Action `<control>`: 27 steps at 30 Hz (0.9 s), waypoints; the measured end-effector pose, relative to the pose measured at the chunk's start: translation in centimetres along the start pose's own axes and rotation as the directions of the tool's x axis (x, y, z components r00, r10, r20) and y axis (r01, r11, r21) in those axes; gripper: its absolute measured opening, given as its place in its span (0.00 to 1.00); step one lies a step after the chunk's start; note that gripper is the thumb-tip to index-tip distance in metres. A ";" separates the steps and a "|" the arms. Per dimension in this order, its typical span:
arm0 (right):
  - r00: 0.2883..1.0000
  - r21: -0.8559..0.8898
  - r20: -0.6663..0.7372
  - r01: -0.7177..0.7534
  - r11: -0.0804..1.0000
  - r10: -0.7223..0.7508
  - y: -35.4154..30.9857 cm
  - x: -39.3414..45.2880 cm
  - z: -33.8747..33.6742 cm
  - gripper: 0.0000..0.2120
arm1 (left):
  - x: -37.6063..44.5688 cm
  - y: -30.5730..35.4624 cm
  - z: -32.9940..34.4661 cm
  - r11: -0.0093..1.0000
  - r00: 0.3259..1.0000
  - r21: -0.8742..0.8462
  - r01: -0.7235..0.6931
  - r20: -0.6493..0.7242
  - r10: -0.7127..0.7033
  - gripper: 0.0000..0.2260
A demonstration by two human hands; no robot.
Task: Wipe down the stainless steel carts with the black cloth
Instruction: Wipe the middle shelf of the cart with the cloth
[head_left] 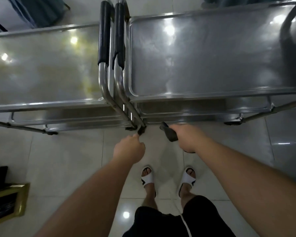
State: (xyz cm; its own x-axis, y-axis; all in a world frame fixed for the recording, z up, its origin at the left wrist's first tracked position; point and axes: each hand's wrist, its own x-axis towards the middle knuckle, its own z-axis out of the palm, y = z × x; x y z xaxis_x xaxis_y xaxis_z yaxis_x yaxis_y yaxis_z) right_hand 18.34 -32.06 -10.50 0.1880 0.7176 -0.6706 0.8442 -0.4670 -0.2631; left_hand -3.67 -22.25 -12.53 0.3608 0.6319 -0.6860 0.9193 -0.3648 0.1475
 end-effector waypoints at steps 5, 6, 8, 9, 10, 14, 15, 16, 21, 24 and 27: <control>0.996 -0.026 -0.027 0.082 0.996 -0.083 0.7 4.7 1.7 0.29 | 4.0 -0.2 1.5 0.995 0.997 -0.076 0.072 -0.005 -0.072 0.26; 0.993 -0.038 -0.048 0.109 0.993 -0.111 0.9 5.9 2.0 0.30 | 5.0 0.0 2.0 0.990 0.996 -0.104 0.091 -0.014 -0.093 0.26; 0.980 -0.063 -0.107 0.163 0.985 -0.169 1.7 8.1 2.9 0.30 | 7.1 0.6 3.1 0.979 0.992 -0.167 0.120 -0.031 -0.126 0.25; 0.972 -0.073 -0.137 0.180 0.981 -0.189 2.2 9.2 3.5 0.30 | 8.3 0.9 3.7 0.971 0.989 -0.201 0.132 -0.042 -0.144 0.25; 0.965 -0.083 -0.163 0.194 0.978 -0.205 2.6 10.5 4.1 0.31 | 9.5 1.2 4.2 0.961 0.986 -0.235 0.143 -0.050 -0.159 0.25; 0.989 0.055 -0.069 0.137 0.989 -0.133 3.1 15.8 5.5 0.28 | 14.2 2.2 6.2 0.936 0.980 -0.331 0.122 -0.109 -0.167 0.22; 0.992 0.086 -0.055 0.115 0.990 -0.111 3.3 17.3 5.7 0.26 | 15.6 2.3 6.6 0.927 0.974 -0.354 0.126 -0.132 -0.183 0.20; 0.992 0.097 -0.073 0.107 0.990 -0.100 3.5 18.7 6.0 0.25 | 17.0 2.3 7.2 0.910 0.966 -0.390 0.142 -0.147 -0.213 0.20; 0.896 0.070 -0.409 0.221 0.973 -0.174 4.4 24.8 7.5 0.26 | 23.1 0.7 9.4 0.712 0.869 -0.685 0.155 -0.248 -0.428 0.22; 0.804 0.100 -0.582 0.222 0.970 -0.124 3.8 28.3 8.1 0.29 | 25.2 -0.5 10.5 0.684 0.810 -0.729 -0.018 -0.412 -0.417 0.22; 0.667 0.065 -0.731 0.277 0.959 -0.143 3.0 31.1 9.0 0.31 | 27.6 -1.7 10.2 0.642 0.720 -0.752 -0.151 -0.528 -0.450 0.18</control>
State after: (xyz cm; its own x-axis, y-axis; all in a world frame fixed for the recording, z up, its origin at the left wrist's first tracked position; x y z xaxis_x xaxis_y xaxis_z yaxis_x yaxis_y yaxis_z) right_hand 22.19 -15.72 -38.36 0.3716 0.9233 0.0970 0.8288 -0.2828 -0.4827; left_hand 3.15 -11.17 -38.98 -0.0707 0.9804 -0.1839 0.6539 0.1848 0.7337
